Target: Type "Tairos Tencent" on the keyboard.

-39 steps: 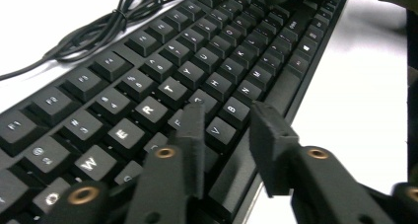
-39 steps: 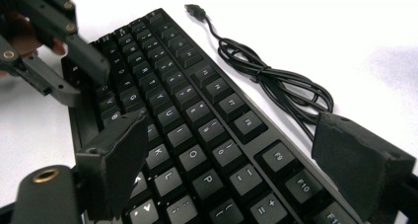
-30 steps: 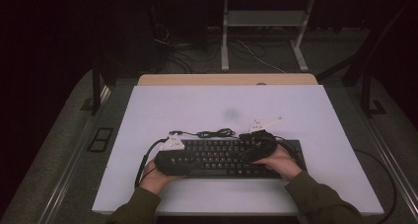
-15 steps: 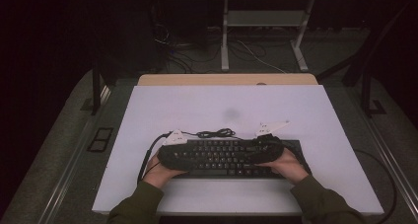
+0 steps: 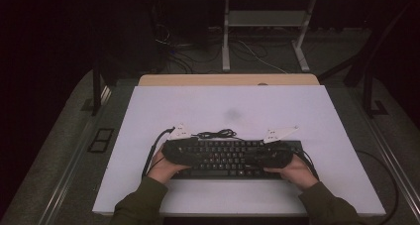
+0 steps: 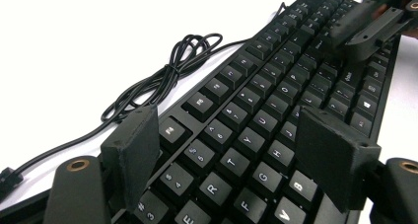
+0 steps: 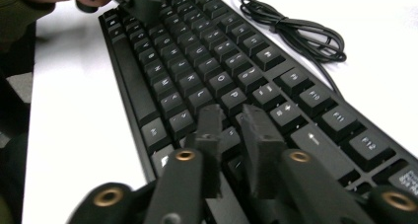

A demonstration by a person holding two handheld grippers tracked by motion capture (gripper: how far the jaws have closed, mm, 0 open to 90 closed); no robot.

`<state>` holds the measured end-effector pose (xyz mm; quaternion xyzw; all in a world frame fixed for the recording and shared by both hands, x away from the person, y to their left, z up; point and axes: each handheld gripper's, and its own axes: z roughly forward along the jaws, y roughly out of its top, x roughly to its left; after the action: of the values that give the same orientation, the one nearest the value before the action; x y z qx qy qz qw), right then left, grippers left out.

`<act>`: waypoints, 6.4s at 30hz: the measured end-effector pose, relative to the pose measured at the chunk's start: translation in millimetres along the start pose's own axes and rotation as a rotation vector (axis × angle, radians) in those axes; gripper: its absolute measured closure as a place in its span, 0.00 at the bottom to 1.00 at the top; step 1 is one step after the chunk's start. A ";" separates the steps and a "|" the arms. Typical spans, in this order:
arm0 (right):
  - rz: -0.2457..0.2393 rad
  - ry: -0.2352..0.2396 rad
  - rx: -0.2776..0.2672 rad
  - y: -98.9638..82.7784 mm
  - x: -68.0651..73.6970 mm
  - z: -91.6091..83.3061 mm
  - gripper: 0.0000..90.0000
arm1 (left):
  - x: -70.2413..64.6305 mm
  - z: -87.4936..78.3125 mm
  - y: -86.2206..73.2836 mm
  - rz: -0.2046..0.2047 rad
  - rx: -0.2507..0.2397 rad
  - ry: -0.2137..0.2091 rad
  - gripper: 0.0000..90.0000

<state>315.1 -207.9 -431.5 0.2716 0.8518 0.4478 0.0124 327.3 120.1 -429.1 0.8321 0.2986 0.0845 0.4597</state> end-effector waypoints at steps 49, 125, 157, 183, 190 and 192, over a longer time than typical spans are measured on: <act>-0.044 0.010 0.087 -12.5 3.1 0.9 1.00 | -0.7 11.7 5.3 0.036 0.136 -0.036 0.99; 0.047 -0.095 -0.071 -3.3 -8.5 -6.2 0.29 | -6.7 -0.2 0.3 0.007 0.043 -0.004 0.33; 0.007 -0.046 -0.073 14.7 -6.6 19.8 0.25 | 1.0 -22.8 -18.7 -0.039 0.034 0.120 0.73; -0.011 -0.033 -0.062 19.3 -4.8 26.9 0.25 | 4.9 -19.4 -22.2 -0.075 0.058 0.098 0.99; -0.009 -0.035 -0.059 19.2 -4.6 26.8 0.25 | 5.1 -17.3 -22.1 -0.065 0.064 0.084 0.99; -0.009 -0.035 -0.059 19.1 -4.5 26.8 0.25 | 4.7 -15.8 -22.7 -0.063 0.073 0.086 0.99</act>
<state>334.7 -181.2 -433.8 0.2750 0.8391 0.4679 0.0374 315.0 143.2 -439.3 0.8340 0.3472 0.0947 0.4183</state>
